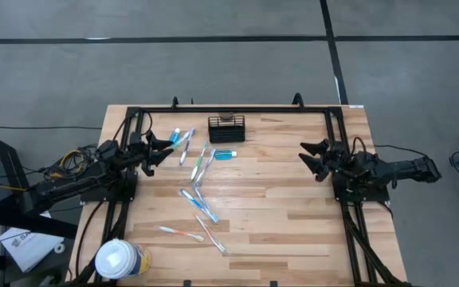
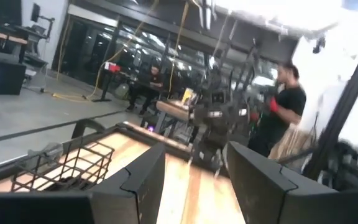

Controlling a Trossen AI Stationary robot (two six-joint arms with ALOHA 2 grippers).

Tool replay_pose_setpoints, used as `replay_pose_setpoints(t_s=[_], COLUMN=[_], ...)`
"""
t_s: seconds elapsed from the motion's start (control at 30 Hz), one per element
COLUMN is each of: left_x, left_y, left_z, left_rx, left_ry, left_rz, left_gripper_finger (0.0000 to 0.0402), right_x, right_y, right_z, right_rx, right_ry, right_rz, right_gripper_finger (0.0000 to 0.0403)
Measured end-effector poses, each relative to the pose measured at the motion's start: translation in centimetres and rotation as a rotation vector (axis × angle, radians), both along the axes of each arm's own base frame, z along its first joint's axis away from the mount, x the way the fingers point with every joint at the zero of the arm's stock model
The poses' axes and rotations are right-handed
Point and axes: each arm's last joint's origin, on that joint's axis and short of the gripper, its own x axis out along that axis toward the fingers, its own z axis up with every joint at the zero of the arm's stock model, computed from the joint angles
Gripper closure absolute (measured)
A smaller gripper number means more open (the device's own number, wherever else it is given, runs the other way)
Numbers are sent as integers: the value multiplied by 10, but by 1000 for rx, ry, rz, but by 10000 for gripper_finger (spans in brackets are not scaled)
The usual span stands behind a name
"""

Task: Pick & Place toothbrushing station
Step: Put the left blue mouthwash into the black wire organizer

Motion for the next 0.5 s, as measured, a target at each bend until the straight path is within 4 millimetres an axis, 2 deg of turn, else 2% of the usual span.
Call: replay_pose_setpoints(t_s=[0.2,0.3,0.4,0.5], left_x=[-2,-1,-2,-2], left_y=[6,6,4,1], left_z=[5,9,23,57], left_rx=[-117,-123,-127,-56], left_ry=[-104,-153,-281,-403], left_rz=[175,161,62,-20], left_gripper_finger=[234,234,235,241], right_x=[-5,-7,-13,-10], right_y=[-8,-8,-7,-7], right_z=[15,26,58,91], right_rx=[176,192,156,74], right_ry=[-255,-316,-467,-487], right_rz=[-24,27,66,42], right_gripper_finger=[121,121,121,121])
